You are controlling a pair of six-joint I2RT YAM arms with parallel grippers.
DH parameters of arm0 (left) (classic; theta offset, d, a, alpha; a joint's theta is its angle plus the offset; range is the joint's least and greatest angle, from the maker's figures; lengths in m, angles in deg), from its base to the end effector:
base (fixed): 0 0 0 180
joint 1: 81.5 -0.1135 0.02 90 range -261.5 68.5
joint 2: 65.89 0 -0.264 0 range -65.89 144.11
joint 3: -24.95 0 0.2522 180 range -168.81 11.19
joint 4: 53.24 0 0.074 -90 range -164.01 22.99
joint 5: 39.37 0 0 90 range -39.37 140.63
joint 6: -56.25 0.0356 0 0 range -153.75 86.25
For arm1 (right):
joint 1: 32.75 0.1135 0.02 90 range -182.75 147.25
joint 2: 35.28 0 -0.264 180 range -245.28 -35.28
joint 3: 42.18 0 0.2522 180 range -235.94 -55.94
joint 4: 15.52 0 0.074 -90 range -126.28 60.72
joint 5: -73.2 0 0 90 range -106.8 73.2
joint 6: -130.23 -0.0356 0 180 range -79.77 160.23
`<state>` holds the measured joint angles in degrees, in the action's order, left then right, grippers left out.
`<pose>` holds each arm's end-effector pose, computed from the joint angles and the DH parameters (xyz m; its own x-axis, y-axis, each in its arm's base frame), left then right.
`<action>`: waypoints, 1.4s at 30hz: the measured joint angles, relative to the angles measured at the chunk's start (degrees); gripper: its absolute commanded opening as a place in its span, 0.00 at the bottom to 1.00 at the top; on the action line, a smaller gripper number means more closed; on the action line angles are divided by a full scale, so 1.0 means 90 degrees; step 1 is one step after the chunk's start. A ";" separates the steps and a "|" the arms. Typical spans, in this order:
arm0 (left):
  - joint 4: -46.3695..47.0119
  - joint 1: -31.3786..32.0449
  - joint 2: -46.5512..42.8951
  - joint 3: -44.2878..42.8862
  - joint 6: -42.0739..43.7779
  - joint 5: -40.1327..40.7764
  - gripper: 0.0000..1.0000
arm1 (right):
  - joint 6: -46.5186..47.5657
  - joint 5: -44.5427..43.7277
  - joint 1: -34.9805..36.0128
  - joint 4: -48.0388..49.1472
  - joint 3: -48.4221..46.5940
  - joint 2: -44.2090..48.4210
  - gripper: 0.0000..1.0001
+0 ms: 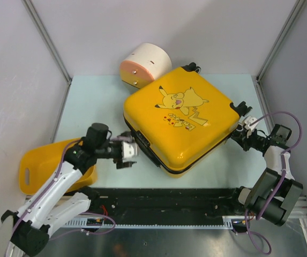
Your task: Open, take out, and arrange the luggage
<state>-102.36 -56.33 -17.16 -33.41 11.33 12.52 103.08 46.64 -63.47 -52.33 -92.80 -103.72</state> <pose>0.1474 -0.0936 0.2892 0.1358 0.5518 -0.8229 0.9482 0.1683 0.2693 0.2012 -0.0825 0.2085 -0.1271 -0.3873 -0.9132 -0.7226 0.6668 -0.1822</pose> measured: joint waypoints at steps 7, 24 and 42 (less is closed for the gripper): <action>-0.0435 0.1302 0.0255 0.0483 0.2404 0.0488 0.80 | -0.0325 -0.0296 0.0131 0.0221 0.0000 0.0039 0.00; 0.0503 0.1885 0.1562 0.0549 0.3325 0.1297 0.76 | -0.0483 -0.0464 0.0170 0.0313 0.0000 0.0100 0.00; 0.1392 0.1702 0.1622 0.0954 0.4301 0.1615 0.00 | -0.0019 0.0253 -0.0272 0.1506 -0.0204 -0.1149 0.00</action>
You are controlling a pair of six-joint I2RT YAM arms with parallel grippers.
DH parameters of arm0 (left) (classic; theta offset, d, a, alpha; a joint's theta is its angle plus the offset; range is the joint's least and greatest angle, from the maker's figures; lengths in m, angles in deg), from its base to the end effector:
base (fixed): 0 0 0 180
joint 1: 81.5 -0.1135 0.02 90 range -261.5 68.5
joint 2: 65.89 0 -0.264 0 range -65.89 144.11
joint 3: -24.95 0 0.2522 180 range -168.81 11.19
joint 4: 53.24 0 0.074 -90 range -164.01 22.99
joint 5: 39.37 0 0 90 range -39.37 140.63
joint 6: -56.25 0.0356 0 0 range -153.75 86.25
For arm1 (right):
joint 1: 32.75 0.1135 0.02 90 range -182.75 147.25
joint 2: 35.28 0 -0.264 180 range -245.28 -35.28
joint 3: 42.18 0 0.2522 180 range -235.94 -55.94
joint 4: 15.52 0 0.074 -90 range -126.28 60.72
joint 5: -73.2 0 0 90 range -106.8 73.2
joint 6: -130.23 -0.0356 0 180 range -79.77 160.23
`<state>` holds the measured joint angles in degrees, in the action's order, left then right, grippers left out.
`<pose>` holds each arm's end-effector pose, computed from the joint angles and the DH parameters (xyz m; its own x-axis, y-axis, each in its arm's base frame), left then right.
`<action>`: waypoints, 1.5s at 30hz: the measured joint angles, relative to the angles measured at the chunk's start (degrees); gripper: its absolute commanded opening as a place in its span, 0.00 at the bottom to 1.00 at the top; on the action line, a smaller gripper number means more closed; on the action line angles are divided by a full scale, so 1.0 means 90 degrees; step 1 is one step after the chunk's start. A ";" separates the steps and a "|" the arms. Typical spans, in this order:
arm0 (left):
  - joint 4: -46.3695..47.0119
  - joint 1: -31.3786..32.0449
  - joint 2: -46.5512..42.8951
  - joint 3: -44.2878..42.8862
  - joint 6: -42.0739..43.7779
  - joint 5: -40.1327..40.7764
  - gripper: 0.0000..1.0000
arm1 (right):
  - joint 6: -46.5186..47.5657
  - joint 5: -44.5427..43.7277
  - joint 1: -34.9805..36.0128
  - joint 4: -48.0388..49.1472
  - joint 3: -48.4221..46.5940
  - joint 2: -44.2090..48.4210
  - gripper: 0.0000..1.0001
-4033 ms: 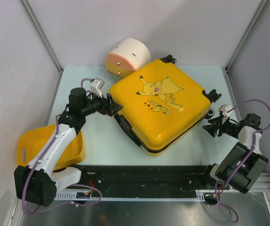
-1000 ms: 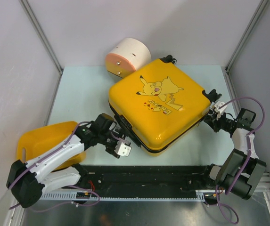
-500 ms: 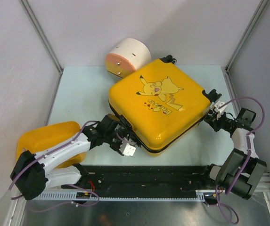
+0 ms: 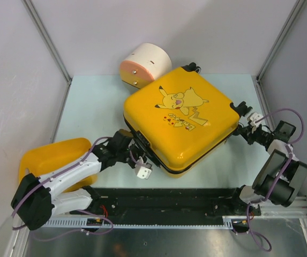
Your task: Open, take out, and arrange the luggage
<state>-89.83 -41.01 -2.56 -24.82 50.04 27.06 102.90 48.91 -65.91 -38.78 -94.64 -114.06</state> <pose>0.1543 -0.1504 0.2084 0.7222 0.5815 -0.3745 0.6659 -0.4382 0.6038 0.2288 -0.1108 0.1931 -0.0530 -0.4019 -0.9141 -0.6900 0.6765 -0.2574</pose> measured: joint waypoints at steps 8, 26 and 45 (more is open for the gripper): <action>-0.0219 -0.0627 0.0148 -0.0066 0.0612 -0.0942 0.00 | -0.1304 0.0418 0.0053 0.2181 -0.0141 -0.0954 0.00; -0.0911 -0.1056 0.1090 -0.0750 0.1197 -0.1814 0.00 | -0.6232 0.0126 0.1163 0.8376 -0.0420 -0.3313 0.17; -0.1163 -0.1389 -0.1613 -0.0556 -0.0561 -0.0835 0.87 | -0.3145 -0.0141 -0.0279 0.2268 -0.2188 -0.1540 0.85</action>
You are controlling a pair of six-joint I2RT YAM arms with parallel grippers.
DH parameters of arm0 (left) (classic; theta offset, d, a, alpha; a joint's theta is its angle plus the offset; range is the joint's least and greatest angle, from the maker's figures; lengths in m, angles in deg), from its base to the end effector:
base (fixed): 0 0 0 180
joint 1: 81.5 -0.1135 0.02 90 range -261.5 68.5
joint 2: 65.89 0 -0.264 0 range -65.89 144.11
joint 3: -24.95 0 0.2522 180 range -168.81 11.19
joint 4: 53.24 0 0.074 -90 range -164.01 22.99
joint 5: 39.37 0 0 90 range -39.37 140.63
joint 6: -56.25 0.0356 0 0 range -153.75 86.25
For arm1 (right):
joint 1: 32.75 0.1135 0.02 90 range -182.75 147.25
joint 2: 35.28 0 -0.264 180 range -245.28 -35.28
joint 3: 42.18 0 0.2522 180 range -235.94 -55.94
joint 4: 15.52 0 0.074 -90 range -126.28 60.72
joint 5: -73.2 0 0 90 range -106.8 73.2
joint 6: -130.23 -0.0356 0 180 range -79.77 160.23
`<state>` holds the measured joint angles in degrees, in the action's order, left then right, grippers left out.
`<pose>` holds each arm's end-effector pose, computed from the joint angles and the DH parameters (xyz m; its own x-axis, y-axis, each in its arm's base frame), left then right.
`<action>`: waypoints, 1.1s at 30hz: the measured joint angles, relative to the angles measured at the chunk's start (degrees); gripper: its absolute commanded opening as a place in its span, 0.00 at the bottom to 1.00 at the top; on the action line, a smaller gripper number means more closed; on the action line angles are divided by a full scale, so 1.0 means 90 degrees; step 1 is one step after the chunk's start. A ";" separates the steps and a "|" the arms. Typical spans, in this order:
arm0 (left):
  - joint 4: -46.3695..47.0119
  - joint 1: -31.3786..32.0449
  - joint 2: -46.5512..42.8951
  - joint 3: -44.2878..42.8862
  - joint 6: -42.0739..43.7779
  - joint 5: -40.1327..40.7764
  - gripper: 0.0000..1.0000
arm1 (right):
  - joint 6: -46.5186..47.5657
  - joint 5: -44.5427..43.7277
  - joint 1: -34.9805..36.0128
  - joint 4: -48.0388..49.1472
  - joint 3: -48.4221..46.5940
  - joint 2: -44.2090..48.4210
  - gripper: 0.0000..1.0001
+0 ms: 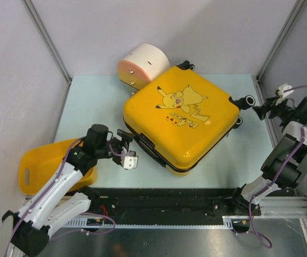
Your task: Open, take out, and arrange the luggage
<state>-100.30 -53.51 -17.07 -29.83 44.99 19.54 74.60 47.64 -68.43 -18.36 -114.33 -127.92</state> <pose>0.1466 -0.0987 0.2697 0.6178 0.6228 -0.4801 0.7149 -0.1906 0.6728 0.3034 -0.1783 0.2535 -0.0277 -0.2800 -0.9596 -0.5293 0.8185 -0.2235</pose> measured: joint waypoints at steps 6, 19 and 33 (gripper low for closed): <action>-0.0083 -0.0027 -0.0308 -0.0100 -0.1950 0.0308 0.88 | -0.0182 -0.0862 -0.0340 -0.2319 -0.2348 -0.0097 0.89; 0.0219 -0.1392 0.1285 -0.1785 -0.7902 0.0216 0.94 | -0.1528 -0.2671 0.2283 -0.2922 -0.4007 -0.1166 0.80; 0.2161 -0.1447 0.1435 -0.0571 -1.0652 -0.0435 0.97 | 0.0916 -0.1804 0.2385 -0.4636 -0.3521 -0.1547 0.48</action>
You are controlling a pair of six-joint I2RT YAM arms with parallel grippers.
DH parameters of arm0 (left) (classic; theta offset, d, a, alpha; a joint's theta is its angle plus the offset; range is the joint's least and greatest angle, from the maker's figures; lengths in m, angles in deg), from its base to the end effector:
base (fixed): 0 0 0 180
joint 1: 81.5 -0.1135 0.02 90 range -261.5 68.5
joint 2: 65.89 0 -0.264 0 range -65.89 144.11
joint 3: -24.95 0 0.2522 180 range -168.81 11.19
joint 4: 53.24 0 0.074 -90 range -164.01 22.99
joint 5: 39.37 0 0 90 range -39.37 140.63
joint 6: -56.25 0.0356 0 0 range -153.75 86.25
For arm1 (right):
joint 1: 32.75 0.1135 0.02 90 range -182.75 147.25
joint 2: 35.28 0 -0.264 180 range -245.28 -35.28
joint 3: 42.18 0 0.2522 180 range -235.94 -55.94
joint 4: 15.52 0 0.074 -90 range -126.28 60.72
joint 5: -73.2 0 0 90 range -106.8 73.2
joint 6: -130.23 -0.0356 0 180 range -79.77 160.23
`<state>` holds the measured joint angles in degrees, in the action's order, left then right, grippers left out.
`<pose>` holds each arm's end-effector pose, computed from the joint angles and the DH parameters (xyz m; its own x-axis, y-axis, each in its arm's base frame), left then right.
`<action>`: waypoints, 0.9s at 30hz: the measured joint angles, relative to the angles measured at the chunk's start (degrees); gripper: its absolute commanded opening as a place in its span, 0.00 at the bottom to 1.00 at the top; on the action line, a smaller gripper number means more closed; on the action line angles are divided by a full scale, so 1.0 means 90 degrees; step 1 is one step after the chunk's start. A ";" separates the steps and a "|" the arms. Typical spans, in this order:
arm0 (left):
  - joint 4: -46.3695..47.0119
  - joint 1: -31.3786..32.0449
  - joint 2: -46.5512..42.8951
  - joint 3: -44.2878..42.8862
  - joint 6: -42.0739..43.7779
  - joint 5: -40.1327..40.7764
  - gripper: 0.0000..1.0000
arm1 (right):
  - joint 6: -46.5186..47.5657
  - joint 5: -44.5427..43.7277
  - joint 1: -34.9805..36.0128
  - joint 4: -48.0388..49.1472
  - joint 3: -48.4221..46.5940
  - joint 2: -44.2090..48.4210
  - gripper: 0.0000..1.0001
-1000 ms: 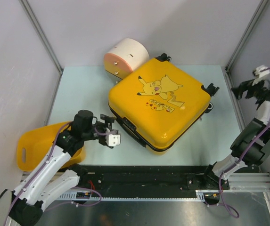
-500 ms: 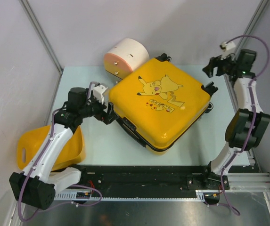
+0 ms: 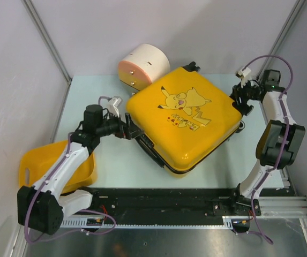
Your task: Open, take out, and arrange the luggage
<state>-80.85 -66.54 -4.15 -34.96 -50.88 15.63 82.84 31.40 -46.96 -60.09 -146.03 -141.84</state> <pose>0.2236 -0.0809 0.2873 -0.6582 -0.0739 -0.7492 0.5234 0.6704 -0.5259 0.4073 -0.0758 0.2828 -0.3030 -0.3888 -0.8701 -0.7226 0.6890 -0.0562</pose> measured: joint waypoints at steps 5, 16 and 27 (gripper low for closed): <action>0.0721 0.0595 0.0500 -0.0010 -0.0342 -0.0221 0.96 | 0.2346 0.0699 -0.0605 -0.1987 0.0311 0.0561 0.39; 0.1695 0.1110 0.2229 -0.1367 -0.0600 -0.0486 0.87 | 0.4772 0.0721 -0.2300 -0.3861 0.1632 0.1809 0.40; 0.1982 0.1054 0.3232 -0.2424 -0.0364 -0.0107 0.82 | 0.5185 0.0476 -0.2356 -0.4087 0.1906 0.1955 0.40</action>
<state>-63.02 -57.05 24.94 -56.78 -54.16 14.66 129.50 35.69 -68.16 -96.87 -128.87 -124.24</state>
